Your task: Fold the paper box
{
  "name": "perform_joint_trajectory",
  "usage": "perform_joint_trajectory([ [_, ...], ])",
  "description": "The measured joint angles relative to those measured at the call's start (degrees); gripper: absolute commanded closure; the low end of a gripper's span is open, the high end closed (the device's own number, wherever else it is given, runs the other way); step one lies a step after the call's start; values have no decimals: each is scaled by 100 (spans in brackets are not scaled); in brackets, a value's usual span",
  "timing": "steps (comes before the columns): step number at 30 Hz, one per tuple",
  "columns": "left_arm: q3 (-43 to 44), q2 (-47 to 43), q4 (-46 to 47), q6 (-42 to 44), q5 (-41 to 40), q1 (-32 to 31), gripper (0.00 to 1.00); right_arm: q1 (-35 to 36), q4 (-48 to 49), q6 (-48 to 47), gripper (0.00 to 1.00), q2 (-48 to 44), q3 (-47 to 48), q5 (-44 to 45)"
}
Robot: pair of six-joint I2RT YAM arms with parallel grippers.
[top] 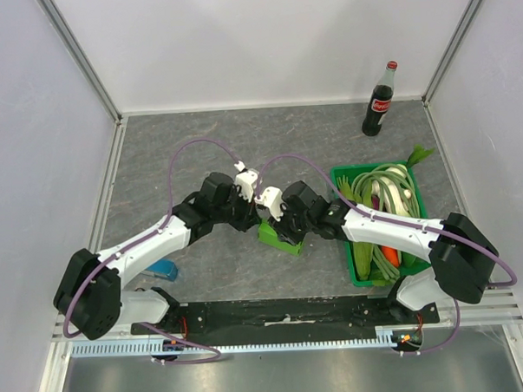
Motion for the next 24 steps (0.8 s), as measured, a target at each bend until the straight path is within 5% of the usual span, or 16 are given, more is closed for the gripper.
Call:
perform_joint_trajectory([
  [10, -409, -302, 476, -1080, -1010, -479, 98, 4, -9, 28, 79, 2, 0, 22],
  [24, -745, -542, 839, -1224, -1917, -911, 98, 4, -9, 52, 79, 2, 0, 35],
])
